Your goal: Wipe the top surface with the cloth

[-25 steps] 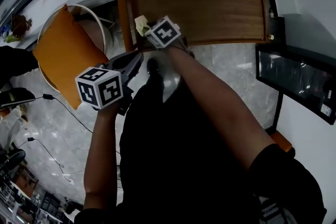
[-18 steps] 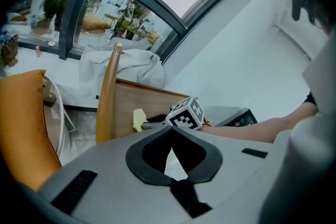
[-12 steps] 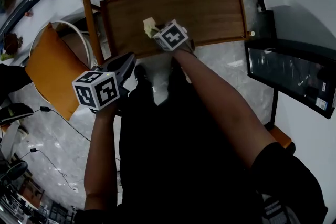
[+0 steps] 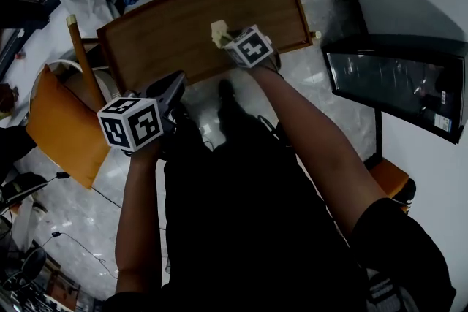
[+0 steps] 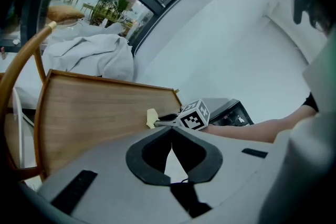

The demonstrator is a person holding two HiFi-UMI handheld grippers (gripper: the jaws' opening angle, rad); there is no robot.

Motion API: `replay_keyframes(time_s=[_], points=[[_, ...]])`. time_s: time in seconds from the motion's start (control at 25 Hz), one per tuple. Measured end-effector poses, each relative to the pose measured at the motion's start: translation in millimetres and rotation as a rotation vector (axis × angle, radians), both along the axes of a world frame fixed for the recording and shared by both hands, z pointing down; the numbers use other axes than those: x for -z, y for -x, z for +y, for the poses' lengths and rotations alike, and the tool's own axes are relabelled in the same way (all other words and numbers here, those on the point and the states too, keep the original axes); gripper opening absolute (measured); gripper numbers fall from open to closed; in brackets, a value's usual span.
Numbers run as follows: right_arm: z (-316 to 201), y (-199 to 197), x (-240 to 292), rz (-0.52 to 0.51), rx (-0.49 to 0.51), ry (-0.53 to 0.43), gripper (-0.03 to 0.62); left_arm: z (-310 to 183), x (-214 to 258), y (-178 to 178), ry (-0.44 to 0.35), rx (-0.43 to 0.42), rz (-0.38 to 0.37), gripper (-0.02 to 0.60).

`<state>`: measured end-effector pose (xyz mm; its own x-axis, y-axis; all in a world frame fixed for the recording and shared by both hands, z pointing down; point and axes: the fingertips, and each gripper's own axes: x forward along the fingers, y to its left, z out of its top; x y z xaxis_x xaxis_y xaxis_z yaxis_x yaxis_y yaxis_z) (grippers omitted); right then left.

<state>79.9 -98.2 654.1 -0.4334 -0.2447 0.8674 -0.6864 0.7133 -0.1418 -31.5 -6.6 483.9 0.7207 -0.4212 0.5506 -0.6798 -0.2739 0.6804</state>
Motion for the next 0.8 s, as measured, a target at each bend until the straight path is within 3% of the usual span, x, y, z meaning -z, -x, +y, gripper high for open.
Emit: replay_keyframes(time_s=[0.4,0.8], points=[[-25,-110,9,0.062,-0.120,-0.035,0.074,-16,-4,-69,0.002,-0.063,0.025,0.012],[-42,-180,14,0.193,-0.196,-0.056,0.074,-22,-4,-95,-0.003,-0.066,0.025,0.012]])
